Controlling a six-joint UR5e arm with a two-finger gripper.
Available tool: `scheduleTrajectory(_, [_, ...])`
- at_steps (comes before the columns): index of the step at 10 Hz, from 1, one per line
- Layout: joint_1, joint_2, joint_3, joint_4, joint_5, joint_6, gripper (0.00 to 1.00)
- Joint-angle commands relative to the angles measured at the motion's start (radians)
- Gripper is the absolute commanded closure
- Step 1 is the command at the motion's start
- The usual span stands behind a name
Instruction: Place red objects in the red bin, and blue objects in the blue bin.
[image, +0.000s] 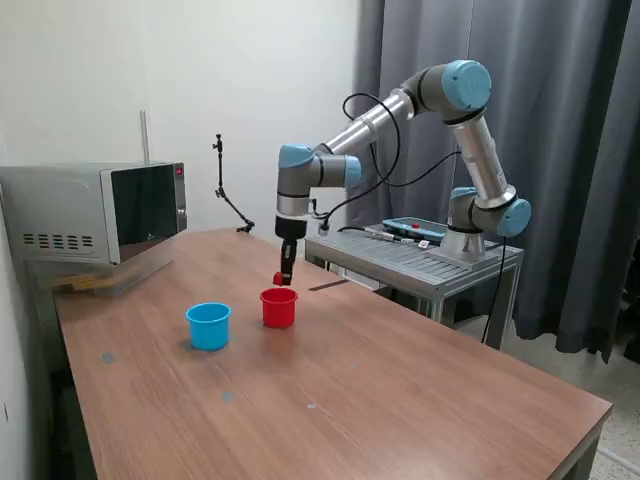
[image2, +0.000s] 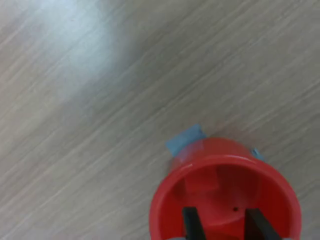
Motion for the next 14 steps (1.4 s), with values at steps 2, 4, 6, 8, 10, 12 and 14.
scheduleTrajectory(2, [0.001, 0.005, -0.006, 0.0, 0.005, -0.004, 0.0])
scheduleTrajectory(4, [0.002, 0.005, -0.004, 0.0, 0.004, -0.004, 0.0])
scheduleTrajectory(6, [0.007, 0.003, -0.006, 0.002, 0.001, -0.007, 0.0])
scheduleTrajectory(8, [0.015, -0.03, -0.003, 0.012, -0.007, -0.009, 0.0])
scheduleTrajectory(10, [0.036, -0.113, -0.004, 0.087, -0.009, -0.064, 0.0])
scheduleTrajectory(12, [0.103, -0.2, -0.003, 0.202, -0.007, -0.113, 0.0])
scheduleTrajectory(14, [0.169, -0.265, -0.001, 0.259, 0.002, -0.106, 0.0])
